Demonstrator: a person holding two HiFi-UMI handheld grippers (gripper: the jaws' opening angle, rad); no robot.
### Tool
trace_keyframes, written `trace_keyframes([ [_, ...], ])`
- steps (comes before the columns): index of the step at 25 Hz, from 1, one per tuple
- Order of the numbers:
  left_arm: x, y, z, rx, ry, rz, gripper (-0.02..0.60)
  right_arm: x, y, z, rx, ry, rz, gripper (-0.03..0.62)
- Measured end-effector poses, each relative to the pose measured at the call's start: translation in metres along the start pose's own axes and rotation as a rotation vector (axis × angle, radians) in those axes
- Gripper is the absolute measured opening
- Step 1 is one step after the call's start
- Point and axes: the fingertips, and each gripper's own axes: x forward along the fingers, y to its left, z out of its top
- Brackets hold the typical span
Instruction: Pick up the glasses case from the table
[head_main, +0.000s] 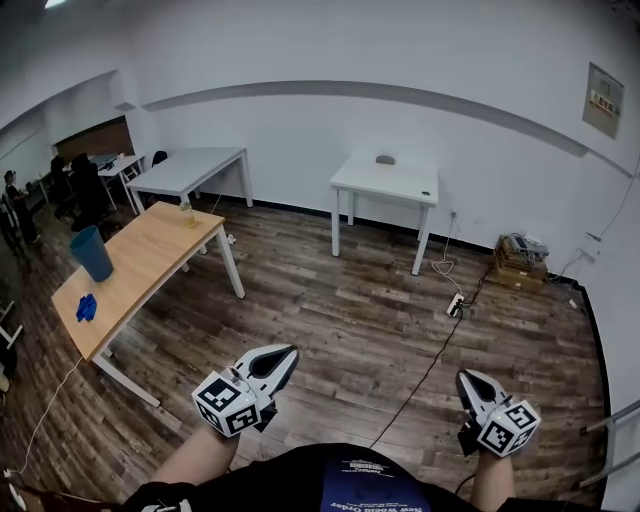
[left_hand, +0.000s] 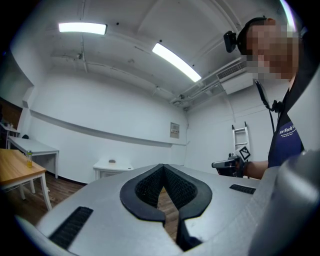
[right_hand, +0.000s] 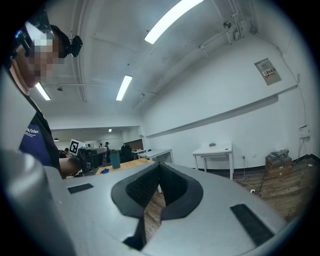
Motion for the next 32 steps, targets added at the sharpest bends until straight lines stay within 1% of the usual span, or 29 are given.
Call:
trace_keyframes([
  [3, 0.009, -0.01, -0.004, 0.001, 0.015, 0.005, 0.002, 0.0, -0.013, -0.003, 0.005, 0.011, 0.016, -0.002],
  [5, 0.011, -0.009, -0.006, 0.004, 0.022, 0.013, 0.002, 0.005, -0.016, -0.006, 0.013, 0.015, 0.028, -0.002],
  [8, 0.011, 0.004, -0.008, -0.001, 0.021, 0.027, 0.002, 0.021, -0.016, -0.01, 0.018, 0.021, 0.043, -0.002],
  [11, 0.012, 0.029, -0.012, -0.017, 0.019, 0.029, 0.002, 0.044, -0.014, -0.01, 0.013, 0.029, 0.043, -0.002],
  [14, 0.016, 0.065, -0.016, -0.026, 0.008, 0.009, 0.002, 0.076, -0.008, -0.008, -0.001, 0.037, 0.024, -0.002],
  [17, 0.027, 0.117, -0.013, -0.035, -0.014, -0.022, 0.002, 0.117, -0.008, 0.002, -0.018, 0.027, -0.021, -0.002],
  [20, 0.04, 0.172, -0.005, -0.046, -0.02, -0.05, 0.002, 0.161, -0.002, 0.014, -0.01, 0.013, -0.054, -0.002],
  [23, 0.049, 0.222, 0.004, -0.036, -0.025, -0.083, 0.002, 0.201, 0.004, 0.02, -0.01, -0.003, -0.094, -0.002],
  [26, 0.063, 0.269, 0.004, -0.05, -0.017, -0.121, 0.002, 0.24, 0.006, 0.024, 0.013, -0.02, -0.134, -0.002],
  [29, 0.081, 0.306, -0.001, -0.058, -0.01, -0.159, 0.002, 0.277, 0.007, 0.019, 0.013, 0.004, -0.154, -0.002],
  [32, 0.101, 0.33, -0.008, -0.062, -0.006, -0.187, 0.002, 0.299, -0.001, 0.014, 0.018, 0.021, -0.18, -0.002],
])
